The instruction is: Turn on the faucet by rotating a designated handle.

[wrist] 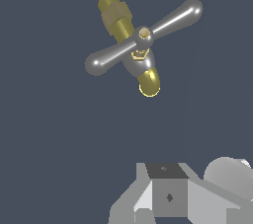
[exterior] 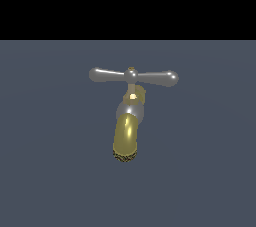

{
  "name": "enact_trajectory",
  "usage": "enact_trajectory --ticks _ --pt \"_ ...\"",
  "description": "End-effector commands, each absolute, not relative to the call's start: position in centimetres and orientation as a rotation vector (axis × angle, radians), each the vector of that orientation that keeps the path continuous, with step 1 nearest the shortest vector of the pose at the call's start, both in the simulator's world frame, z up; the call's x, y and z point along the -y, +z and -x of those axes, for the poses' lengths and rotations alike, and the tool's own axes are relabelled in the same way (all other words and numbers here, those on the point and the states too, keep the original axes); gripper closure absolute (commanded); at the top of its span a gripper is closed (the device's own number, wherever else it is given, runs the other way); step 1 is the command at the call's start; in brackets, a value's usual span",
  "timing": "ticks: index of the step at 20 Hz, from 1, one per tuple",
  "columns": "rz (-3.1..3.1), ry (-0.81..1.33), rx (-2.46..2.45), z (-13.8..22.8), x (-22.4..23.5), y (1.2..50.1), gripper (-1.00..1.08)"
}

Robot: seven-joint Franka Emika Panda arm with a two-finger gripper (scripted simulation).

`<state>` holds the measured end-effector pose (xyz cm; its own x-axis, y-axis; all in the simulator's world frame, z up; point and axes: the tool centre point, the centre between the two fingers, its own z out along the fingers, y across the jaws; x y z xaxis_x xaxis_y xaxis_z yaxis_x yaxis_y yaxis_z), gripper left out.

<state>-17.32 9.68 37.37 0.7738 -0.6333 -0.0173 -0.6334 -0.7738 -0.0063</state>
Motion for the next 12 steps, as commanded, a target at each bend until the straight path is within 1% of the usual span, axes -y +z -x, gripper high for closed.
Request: enact_trajectory --ticks 1,12 --pt "2.915 0.021 -1.137 16.4 -10.2 36.4 1.08" --pt "2.755 0.019 -1.482 12.1 -11.6 32.2 1.08"
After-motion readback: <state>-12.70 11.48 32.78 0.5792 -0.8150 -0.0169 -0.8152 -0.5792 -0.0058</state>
